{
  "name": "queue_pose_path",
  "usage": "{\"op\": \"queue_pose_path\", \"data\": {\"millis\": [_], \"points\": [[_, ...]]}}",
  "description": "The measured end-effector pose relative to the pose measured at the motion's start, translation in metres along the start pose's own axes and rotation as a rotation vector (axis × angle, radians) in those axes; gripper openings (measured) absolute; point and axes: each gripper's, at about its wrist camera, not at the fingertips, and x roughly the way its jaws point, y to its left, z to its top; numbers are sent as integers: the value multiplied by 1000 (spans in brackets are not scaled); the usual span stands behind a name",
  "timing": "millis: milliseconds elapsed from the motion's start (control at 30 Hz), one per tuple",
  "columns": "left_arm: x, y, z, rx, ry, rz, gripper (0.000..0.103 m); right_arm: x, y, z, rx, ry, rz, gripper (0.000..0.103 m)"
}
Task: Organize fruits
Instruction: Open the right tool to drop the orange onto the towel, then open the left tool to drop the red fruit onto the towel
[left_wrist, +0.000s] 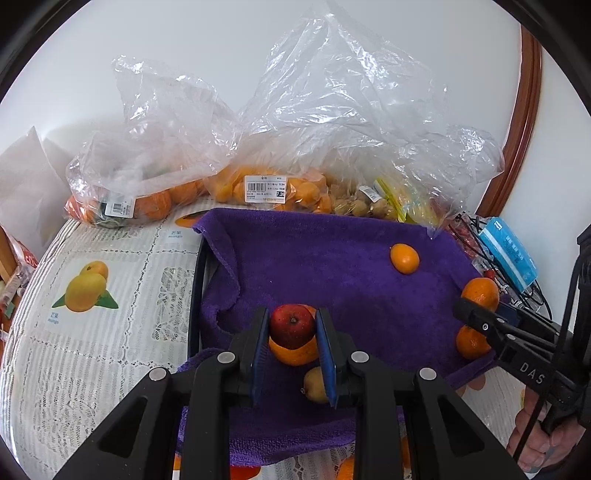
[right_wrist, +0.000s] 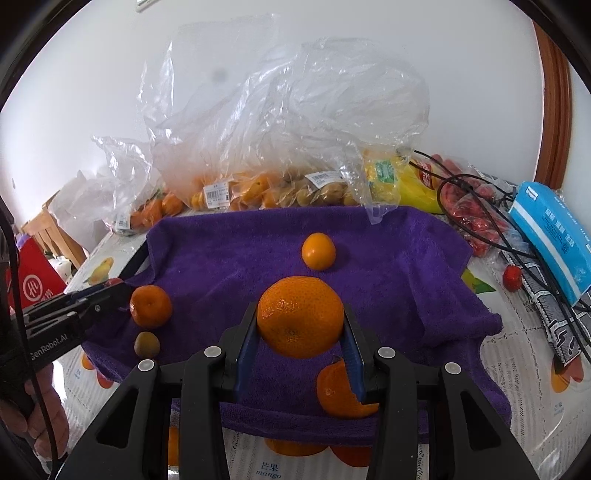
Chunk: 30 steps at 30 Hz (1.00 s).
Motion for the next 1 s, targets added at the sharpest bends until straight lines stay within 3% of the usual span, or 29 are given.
{"op": "queue_pose_path", "data": {"millis": [333, 1000], "points": [[-4, 2, 2, -17, -6, -12, 24, 12, 5, -5, -12, 42, 3, 42], [3, -4, -1, 1, 28, -27, 24, 7, 9, -4, -47, 28, -12, 42]]}}
